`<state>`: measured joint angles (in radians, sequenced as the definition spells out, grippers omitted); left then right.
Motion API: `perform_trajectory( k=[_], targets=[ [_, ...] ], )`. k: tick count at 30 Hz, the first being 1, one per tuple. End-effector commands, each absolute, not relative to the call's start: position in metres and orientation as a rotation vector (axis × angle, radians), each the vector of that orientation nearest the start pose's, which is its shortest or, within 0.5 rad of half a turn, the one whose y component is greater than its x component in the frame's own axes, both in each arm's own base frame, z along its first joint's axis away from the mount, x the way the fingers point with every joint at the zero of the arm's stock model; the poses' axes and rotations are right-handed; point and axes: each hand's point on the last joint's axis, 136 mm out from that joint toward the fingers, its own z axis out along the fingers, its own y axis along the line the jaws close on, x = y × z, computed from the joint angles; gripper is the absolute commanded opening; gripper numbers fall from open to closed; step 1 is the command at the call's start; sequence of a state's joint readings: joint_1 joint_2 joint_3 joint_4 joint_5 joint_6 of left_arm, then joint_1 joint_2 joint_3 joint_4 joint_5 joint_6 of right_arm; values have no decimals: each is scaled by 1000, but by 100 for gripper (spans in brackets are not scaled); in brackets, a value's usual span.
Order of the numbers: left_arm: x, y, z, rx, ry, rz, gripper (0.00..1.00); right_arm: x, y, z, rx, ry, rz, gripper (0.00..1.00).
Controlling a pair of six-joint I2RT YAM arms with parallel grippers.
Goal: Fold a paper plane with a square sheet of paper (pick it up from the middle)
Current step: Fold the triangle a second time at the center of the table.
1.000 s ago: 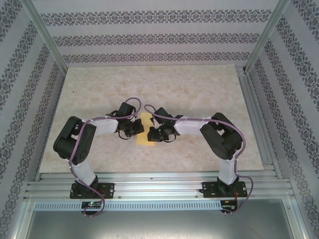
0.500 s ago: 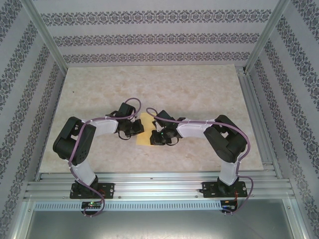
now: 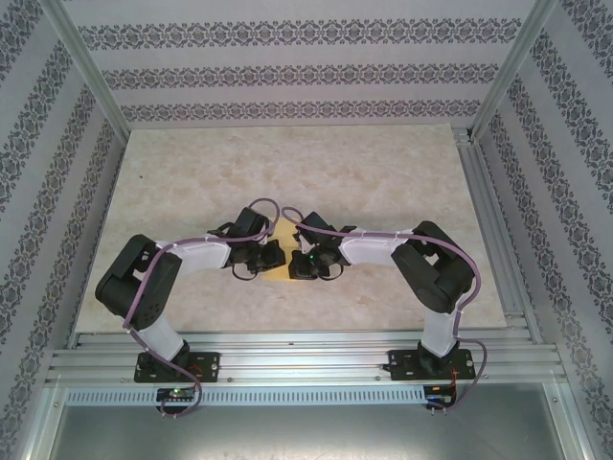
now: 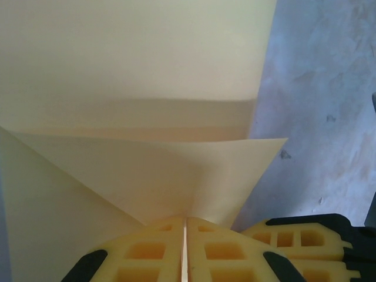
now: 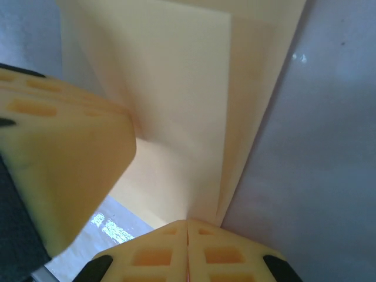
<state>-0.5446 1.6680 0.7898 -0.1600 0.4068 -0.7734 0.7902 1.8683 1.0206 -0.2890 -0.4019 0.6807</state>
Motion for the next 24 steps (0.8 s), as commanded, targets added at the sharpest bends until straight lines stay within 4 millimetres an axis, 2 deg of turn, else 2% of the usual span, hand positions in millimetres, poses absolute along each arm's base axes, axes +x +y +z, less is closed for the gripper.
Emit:
perform_trajectory(
  k=[1, 5, 11, 18, 24],
  targets=[
    [274, -259, 23, -173, 2814, -983, 11, 218, 312, -22, -252, 3076, 717, 8],
    [270, -261, 13, -172, 2846, -972, 11, 217, 312, -23, -250, 3081, 712, 7],
    [273, -238, -2, -190, 2879, -773, 11, 213, 302, -29, -257, 3109, 643, 8],
    [294, -217, 0, -235, 2841, -694, 11, 204, 286, -41, -297, 3155, 496, 8],
    [311, -197, -2, -301, 2810, -685, 11, 201, 283, -44, -301, 3165, 469, 8]
  ],
)
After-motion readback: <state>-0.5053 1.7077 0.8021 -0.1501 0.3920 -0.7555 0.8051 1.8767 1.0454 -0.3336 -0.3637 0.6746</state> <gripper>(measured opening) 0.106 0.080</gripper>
